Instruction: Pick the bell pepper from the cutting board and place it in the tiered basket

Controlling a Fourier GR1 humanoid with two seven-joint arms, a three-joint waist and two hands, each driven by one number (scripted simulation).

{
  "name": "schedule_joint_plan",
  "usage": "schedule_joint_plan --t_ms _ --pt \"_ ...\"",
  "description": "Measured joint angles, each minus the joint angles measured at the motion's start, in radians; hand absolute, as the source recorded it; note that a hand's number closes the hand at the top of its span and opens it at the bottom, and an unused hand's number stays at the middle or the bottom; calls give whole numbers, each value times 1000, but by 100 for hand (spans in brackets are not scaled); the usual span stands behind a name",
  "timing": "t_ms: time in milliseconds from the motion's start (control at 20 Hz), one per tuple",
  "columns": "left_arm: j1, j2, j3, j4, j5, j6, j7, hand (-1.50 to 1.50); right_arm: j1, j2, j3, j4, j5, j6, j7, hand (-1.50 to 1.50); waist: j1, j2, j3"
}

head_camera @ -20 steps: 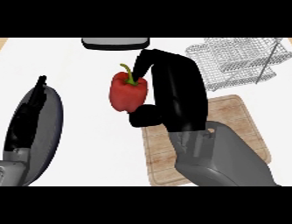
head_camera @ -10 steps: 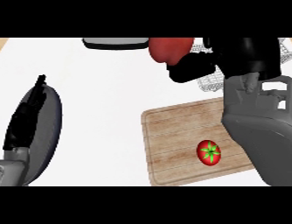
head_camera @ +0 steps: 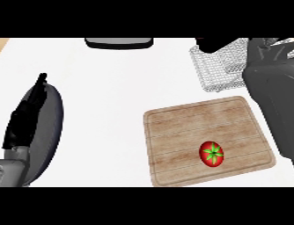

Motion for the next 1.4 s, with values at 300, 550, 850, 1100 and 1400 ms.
schedule_joint_plan --t_ms 300,550,850,1100,1400 --pt "2 -3 9 15 -8 -4 -23 0 -40 -117 16 178 135 -28 -110 150 5 4 0" --pt "11 -4 17 -5 -9 -21 -18 0 -81 -155 -14 358 196 -96 -223 150 7 3 0" --pt "14 -17 27 5 -14 -32 -29 0 -110 -184 -66 534 184 -114 -401 150 6 3 0" --pt "10 -21 34 -8 -18 -40 -16 0 -112 -180 -119 657 150 -127 -512 150 7 3 0" --pt "11 -34 39 15 -34 -34 -37 0 -106 -155 -203 767 75 -85 -527 -150 4 3 0"
